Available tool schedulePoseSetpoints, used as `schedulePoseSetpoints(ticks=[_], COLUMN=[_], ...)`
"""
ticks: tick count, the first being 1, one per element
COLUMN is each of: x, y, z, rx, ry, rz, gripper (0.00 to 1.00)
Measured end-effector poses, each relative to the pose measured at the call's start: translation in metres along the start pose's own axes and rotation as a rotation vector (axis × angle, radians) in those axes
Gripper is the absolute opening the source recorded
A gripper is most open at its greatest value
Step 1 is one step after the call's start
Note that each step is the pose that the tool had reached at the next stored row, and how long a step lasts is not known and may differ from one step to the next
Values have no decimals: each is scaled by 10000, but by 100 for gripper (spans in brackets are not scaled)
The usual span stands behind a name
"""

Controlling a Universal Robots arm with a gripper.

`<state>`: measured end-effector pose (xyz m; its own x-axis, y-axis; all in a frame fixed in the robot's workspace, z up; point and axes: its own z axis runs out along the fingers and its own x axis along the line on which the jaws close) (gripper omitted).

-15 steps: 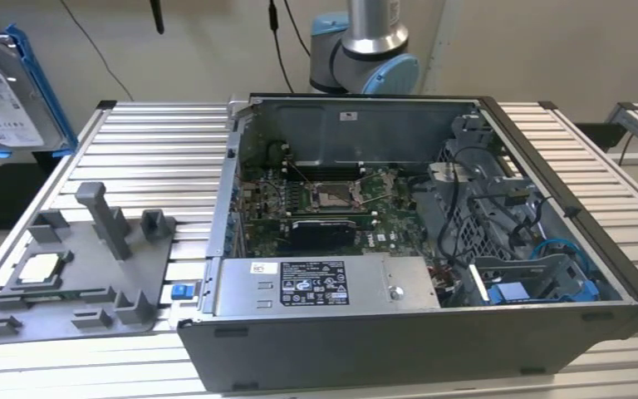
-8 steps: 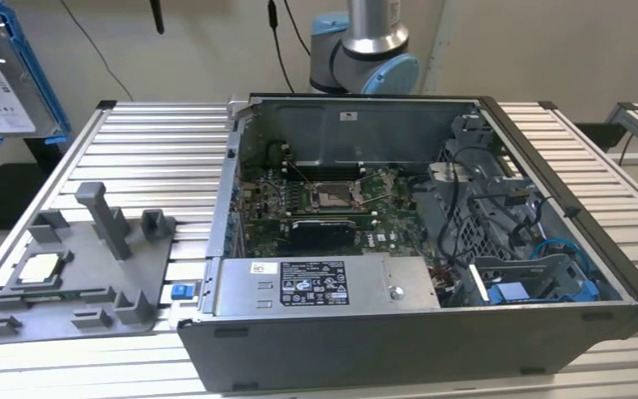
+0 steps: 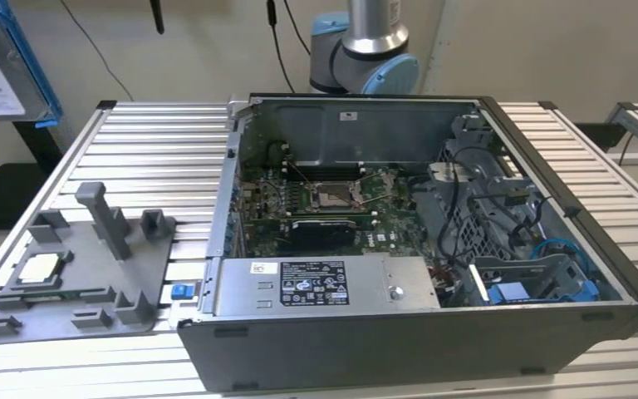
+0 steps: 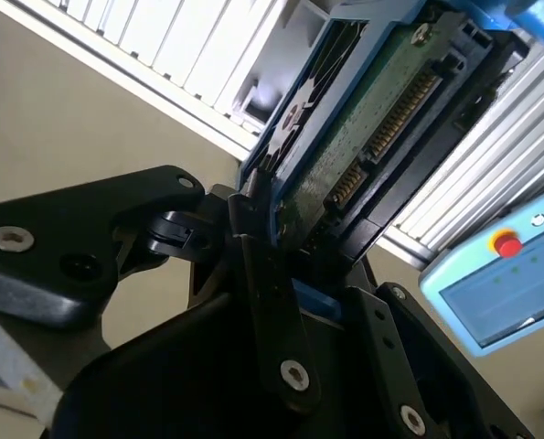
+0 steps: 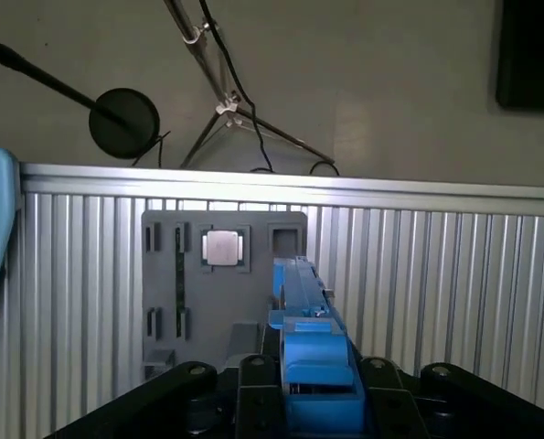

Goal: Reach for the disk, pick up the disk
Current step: 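Pick up the disk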

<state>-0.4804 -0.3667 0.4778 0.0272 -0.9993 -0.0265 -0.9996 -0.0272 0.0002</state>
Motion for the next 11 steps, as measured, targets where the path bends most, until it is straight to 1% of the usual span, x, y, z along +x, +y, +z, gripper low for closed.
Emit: schedulePoseSetpoints(ticks=[2,11], x=[-2,-13], y=[0,0], z=[-69,-470], rx=[1,2], ry=[1,6], rz=[0,1], gripper=[0,0])
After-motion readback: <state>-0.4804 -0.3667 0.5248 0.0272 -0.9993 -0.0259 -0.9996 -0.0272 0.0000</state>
